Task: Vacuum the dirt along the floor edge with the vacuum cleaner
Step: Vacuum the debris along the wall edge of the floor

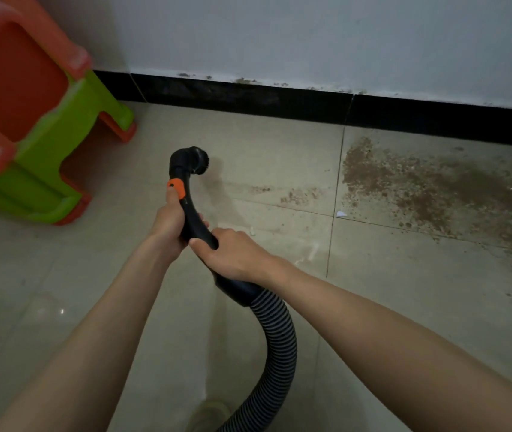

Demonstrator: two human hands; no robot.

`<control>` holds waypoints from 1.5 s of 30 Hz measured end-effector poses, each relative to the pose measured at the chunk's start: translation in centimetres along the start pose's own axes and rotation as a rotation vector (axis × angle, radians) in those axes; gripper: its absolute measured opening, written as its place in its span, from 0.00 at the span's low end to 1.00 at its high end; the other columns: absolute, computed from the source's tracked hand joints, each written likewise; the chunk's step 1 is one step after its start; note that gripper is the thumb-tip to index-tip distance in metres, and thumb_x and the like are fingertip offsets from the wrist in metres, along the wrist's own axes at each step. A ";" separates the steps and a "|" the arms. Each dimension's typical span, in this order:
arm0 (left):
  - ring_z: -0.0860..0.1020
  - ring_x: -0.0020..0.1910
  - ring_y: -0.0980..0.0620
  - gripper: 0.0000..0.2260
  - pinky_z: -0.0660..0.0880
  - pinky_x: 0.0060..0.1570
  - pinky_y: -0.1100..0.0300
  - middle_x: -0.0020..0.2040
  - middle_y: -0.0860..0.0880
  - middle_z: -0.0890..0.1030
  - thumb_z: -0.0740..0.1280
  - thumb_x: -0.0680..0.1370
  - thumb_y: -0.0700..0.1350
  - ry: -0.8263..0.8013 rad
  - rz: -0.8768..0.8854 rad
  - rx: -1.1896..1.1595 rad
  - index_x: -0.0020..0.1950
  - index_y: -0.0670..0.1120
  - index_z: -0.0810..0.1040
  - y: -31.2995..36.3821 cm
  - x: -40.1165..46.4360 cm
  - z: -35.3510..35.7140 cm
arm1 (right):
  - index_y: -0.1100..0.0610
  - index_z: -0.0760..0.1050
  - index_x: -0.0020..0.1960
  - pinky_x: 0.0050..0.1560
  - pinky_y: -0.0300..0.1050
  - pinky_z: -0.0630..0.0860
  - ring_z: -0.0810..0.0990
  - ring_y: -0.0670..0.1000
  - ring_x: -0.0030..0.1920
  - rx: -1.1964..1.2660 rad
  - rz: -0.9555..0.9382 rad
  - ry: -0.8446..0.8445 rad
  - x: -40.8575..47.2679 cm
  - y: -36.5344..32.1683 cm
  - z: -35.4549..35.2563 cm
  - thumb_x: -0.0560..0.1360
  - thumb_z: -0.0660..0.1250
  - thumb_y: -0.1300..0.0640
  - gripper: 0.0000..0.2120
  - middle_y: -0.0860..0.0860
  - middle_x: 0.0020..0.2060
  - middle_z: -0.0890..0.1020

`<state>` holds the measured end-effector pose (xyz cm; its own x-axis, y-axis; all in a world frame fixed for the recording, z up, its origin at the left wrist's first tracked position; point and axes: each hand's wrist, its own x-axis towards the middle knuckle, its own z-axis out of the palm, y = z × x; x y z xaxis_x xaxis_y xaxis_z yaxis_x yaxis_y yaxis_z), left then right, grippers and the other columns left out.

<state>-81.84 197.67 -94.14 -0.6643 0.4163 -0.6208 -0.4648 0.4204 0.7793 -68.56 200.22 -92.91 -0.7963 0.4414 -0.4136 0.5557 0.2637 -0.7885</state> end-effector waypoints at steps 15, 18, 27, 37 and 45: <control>0.74 0.30 0.48 0.23 0.73 0.32 0.54 0.33 0.45 0.73 0.53 0.81 0.61 -0.023 -0.118 0.023 0.49 0.40 0.68 -2.2 0.5 0.8 | 0.54 0.70 0.44 0.35 0.43 0.71 0.77 0.50 0.37 0.035 0.107 -0.060 0.0 1.6 0.6 0.80 0.56 0.40 0.19 0.51 0.38 0.77; 0.74 0.30 0.46 0.23 0.73 0.33 0.54 0.33 0.43 0.74 0.52 0.82 0.60 -0.058 -0.115 0.083 0.45 0.41 0.68 -2.3 -0.4 2.5 | 0.53 0.69 0.41 0.32 0.42 0.69 0.76 0.49 0.35 0.048 0.133 -0.018 -1.3 2.4 0.1 0.80 0.56 0.39 0.19 0.50 0.36 0.76; 0.74 0.31 0.45 0.24 0.74 0.35 0.53 0.36 0.42 0.74 0.52 0.81 0.61 -0.199 -0.117 0.189 0.52 0.39 0.67 -3.5 -3.6 7.3 | 0.53 0.69 0.38 0.30 0.40 0.67 0.76 0.48 0.32 0.137 0.202 0.097 -5.8 5.1 -1.7 0.80 0.56 0.40 0.19 0.50 0.34 0.76; 0.75 0.34 0.45 0.24 0.74 0.39 0.52 0.39 0.41 0.74 0.50 0.82 0.61 -0.318 -0.116 0.289 0.50 0.39 0.69 -4.7 -5.6 12.0 | 0.53 0.71 0.40 0.30 0.41 0.68 0.77 0.48 0.34 0.225 0.288 0.231 -9.2 7.5 -3.2 0.80 0.57 0.40 0.18 0.50 0.35 0.78; 0.76 0.31 0.47 0.24 0.75 0.35 0.55 0.36 0.43 0.75 0.50 0.82 0.60 -0.328 -0.060 0.340 0.46 0.40 0.70 -4.6 -4.7 14.5 | 0.53 0.71 0.40 0.30 0.41 0.68 0.77 0.48 0.33 0.277 0.313 0.304 -8.7 8.5 -4.4 0.79 0.58 0.40 0.18 0.50 0.35 0.78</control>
<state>-68.12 205.47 -96.03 -0.3969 0.5927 -0.7008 -0.2421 0.6689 0.7028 -55.87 202.41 -94.01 -0.4734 0.7029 -0.5308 0.6393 -0.1404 -0.7561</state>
